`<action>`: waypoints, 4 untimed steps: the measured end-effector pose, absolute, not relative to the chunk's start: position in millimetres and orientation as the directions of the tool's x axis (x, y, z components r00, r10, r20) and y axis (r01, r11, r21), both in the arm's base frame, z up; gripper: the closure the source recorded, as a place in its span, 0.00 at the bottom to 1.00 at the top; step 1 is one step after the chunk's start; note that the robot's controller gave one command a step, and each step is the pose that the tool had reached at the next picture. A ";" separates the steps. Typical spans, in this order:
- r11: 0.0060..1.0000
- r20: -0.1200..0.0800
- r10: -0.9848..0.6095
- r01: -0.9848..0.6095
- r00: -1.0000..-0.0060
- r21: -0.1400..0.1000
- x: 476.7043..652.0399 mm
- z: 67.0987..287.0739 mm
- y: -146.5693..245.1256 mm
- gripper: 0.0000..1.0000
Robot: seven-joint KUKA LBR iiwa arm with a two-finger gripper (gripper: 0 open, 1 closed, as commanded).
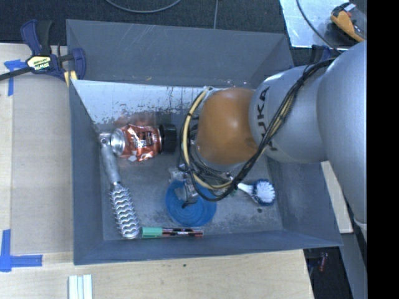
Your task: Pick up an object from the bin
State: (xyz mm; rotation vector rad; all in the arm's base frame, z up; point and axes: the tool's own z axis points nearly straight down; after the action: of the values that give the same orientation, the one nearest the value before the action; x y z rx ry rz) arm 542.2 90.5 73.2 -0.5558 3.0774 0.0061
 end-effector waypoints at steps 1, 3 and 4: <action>0.937 -0.015 -0.350 -0.350 -0.937 0.001 542.2 73.2 90.5 1.00; 0.937 -0.011 -0.349 -0.349 -0.937 0.002 540.2 102.6 90.1 1.00; 0.937 -0.019 -0.348 -0.348 -0.937 0.000 542.4 126.2 90.2 1.00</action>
Offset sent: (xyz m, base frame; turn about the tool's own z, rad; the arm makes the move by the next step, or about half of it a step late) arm 0.0000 0.0002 0.0242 0.0002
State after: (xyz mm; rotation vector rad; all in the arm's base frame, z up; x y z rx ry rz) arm 542.4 90.2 126.2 -0.5521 3.0737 0.0051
